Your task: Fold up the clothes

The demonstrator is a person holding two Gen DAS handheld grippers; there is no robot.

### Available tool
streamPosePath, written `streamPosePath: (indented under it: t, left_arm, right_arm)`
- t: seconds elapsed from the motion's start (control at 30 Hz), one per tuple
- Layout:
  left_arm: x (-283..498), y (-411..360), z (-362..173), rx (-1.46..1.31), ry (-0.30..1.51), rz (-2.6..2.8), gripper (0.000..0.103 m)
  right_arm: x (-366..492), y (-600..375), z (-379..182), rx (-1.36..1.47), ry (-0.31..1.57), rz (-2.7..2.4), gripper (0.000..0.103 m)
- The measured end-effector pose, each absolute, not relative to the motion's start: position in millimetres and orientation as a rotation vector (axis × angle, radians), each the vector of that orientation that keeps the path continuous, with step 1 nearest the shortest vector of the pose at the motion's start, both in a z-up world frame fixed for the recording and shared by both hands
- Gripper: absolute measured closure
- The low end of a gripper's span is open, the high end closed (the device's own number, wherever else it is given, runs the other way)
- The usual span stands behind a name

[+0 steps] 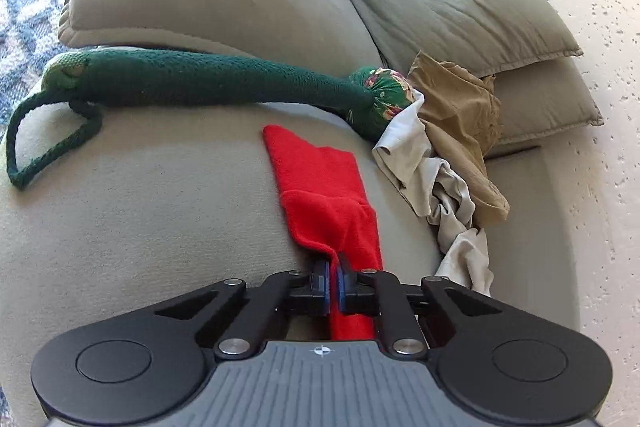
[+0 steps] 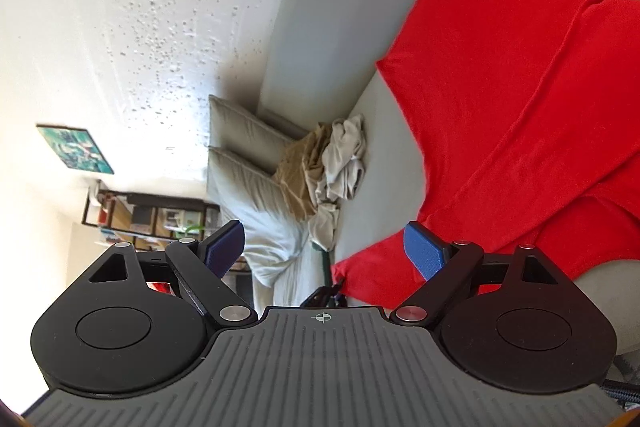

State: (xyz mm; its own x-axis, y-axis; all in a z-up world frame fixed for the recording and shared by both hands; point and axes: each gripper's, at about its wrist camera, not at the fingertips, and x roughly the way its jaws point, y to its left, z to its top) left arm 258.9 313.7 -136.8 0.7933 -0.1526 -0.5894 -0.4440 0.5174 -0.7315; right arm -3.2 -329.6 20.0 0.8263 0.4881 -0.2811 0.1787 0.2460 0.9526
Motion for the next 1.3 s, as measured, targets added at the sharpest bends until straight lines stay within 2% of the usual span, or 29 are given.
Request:
streamPosePath:
  t: [0.07, 0.33, 0.53, 0.83, 1.0, 1.07, 1.17, 1.2, 1.3]
  left_arm:
    - [259.6, 317.3, -135.2, -1.047, 0.675, 0.200, 0.103]
    - [244.0, 261.3, -20.2, -0.698, 0.555, 0.008, 0.103]
    - [197.5, 142.5, 39.6, -0.328, 0.488, -0.179, 0.103]
    - [105.9, -78.8, 44.9, -0.108, 0.512, -0.543, 0.103]
    - [76.1, -194.7, 9.0, 0.113, 0.569, -0.613, 0.103]
    - [68.5, -234.3, -17.7, 0.263, 0.669, -0.609, 0.097]
    - [45.0, -265.8, -55.2, 0.461, 0.821, -0.666, 0.073]
    - [33.7, -268.5, -61.6, 0.509, 0.836, -0.701, 0.061]
    - [5.6, -255.5, -63.7, 0.583, 0.831, -0.776, 0.054]
  right_arm:
    - [-6.7, -330.1, 22.2, 1.317, 0.601, 0.239, 0.014]
    - [-34.5, -346.9, 32.3, 1.260, 0.554, 0.221, 0.014]
    - [-79.0, -380.0, 37.0, 1.242, 0.474, 0.149, 0.014]
    - [-159.4, -451.3, 23.7, 1.290, 0.357, -0.048, 0.014]
    - [-187.9, -471.6, 19.4, 1.302, 0.326, -0.093, 0.014]
    - [-195.6, -475.1, 17.1, 1.305, 0.328, -0.099, 0.014]
    - [-203.4, -477.2, 13.2, 1.308, 0.337, -0.100, 0.014]
    - [-206.0, -477.9, 11.8, 1.310, 0.340, -0.101, 0.014]
    - [-208.6, -479.0, 6.9, 1.308, 0.349, -0.116, 0.014]
